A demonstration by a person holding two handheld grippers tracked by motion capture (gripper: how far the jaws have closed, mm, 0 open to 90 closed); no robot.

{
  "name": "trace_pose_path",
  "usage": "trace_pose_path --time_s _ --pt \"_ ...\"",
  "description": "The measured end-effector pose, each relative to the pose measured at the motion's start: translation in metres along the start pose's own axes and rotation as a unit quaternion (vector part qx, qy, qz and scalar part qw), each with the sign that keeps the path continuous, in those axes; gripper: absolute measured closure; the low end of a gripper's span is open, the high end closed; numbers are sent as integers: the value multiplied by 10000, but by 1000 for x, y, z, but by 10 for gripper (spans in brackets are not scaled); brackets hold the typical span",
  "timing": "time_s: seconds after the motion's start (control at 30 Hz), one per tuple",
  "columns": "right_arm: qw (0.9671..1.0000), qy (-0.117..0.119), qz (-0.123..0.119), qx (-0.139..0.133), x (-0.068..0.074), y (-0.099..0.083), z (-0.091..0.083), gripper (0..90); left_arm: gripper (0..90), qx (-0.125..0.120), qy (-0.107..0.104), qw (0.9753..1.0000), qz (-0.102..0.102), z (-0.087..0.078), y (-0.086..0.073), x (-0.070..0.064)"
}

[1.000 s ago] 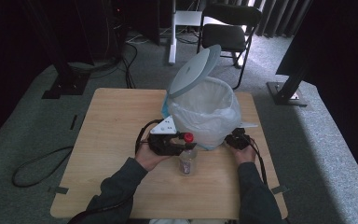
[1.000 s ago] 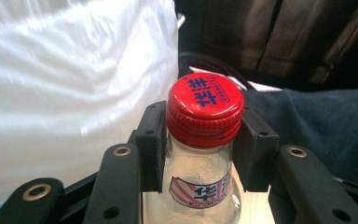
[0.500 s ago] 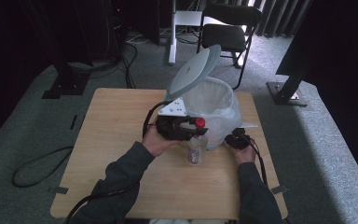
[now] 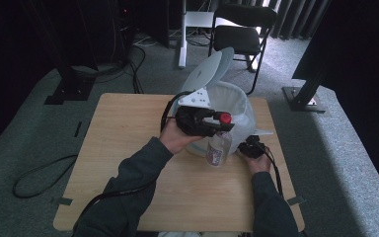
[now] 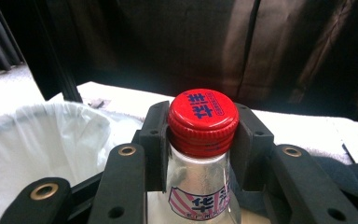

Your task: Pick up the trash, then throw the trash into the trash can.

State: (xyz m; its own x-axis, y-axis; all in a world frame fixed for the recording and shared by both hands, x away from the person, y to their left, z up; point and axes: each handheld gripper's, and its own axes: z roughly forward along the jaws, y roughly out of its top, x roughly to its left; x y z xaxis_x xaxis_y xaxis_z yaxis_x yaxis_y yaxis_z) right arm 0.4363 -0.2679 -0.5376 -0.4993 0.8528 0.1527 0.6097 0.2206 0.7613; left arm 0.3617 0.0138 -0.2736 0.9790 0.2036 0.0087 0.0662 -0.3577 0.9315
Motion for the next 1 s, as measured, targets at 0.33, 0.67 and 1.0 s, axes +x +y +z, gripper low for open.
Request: trace_pose_path --time_s 0.33,0.67,1.0 --pt "10000 14 7 5 0 0 0 900 626 -58 -77 10000 14 3 20 6" --pt "10000 28 7 -1 -1 0 0 900 626 -152 -88 9998 -1 3 34 11" --pt "10000 30 12 -5 -1 0 0 900 627 -261 -91 9996 -11 0 55 13"
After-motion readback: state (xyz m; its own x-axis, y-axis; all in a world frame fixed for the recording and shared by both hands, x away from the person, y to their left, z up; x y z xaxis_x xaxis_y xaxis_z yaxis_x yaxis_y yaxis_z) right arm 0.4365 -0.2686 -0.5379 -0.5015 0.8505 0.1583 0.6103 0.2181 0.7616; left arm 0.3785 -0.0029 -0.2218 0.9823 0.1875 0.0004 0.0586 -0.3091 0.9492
